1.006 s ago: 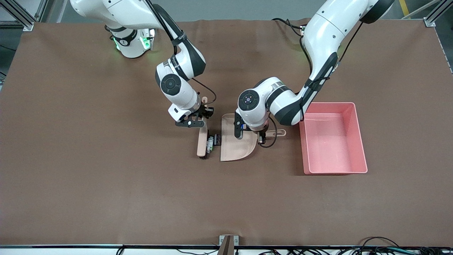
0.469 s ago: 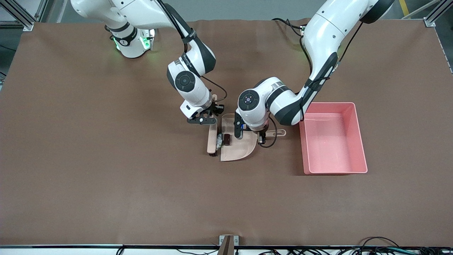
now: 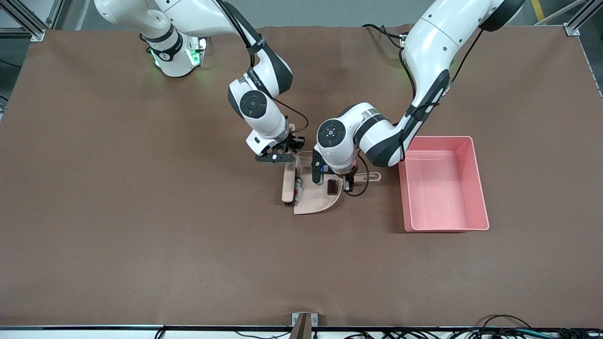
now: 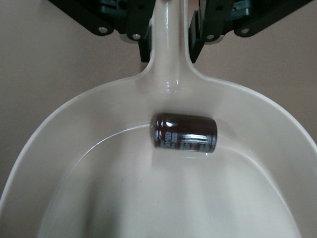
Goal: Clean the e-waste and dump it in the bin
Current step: 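Sweep the components into the dustpan with the brush in the right gripper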
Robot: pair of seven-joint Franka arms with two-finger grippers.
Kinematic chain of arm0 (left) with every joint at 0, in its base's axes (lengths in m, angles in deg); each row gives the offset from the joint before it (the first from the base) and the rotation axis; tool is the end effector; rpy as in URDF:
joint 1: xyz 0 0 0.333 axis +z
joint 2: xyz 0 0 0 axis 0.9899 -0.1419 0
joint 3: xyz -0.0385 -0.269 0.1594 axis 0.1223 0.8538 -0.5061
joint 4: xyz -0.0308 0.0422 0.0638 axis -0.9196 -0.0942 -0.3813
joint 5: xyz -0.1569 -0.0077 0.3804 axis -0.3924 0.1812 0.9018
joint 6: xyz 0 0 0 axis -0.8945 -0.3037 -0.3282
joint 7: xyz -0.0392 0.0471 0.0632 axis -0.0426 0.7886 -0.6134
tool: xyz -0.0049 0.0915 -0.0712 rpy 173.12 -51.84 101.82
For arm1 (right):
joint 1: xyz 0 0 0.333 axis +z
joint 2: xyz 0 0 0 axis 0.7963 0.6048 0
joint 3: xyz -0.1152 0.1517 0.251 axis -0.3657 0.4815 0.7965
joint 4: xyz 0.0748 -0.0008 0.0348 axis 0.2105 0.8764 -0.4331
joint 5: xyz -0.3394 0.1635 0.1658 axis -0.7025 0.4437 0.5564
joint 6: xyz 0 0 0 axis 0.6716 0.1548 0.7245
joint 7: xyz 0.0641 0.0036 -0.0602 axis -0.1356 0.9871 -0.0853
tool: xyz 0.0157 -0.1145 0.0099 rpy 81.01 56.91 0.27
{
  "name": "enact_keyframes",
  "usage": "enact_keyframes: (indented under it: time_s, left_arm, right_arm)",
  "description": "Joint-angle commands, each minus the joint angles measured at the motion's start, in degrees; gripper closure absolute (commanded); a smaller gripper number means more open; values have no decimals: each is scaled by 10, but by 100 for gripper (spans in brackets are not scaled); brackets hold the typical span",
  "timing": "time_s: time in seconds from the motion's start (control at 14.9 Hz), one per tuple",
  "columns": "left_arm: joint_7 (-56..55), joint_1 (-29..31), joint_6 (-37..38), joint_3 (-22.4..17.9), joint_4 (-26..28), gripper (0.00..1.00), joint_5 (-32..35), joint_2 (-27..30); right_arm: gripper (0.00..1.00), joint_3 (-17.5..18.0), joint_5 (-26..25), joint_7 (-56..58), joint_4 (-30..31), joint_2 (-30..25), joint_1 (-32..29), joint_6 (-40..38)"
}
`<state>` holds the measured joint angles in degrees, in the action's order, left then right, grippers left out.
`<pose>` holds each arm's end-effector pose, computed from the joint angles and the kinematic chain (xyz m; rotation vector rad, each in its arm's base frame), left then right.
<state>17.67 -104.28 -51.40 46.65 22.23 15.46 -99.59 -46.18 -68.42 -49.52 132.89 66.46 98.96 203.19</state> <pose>0.5399 -0.4277 0.2048 -2.0474 2.1231 0.2435 0.4548 0.4679 0.2127 -2.9285 0.1241 0.1259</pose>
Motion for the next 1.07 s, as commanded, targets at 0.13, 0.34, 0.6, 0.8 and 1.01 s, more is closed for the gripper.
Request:
enact_keyframes:
  time_s: [0.13,0.34,0.6,0.8,1.01]
  left_arm:
    - [-1,2,-2,2,-3,73,11,0]
    - [0,2,1,2,-3,74,11,0]
    - [0,5,4,2,-2,74,11,2]
    - [0,5,5,2,-2,74,11,2]
    - [-1,4,4,3,-3,74,11,4]
  right_arm:
    - [100,-4,-7,-36,-45,31,20,-5]
    - [100,-4,-7,-58,-67,41,30,-7]
    - [100,-12,-7,-52,-64,34,12,-35]
    - [100,-19,-10,-54,-59,16,0,-61]
    - [100,-48,-10,-48,-17,-25,0,-58]
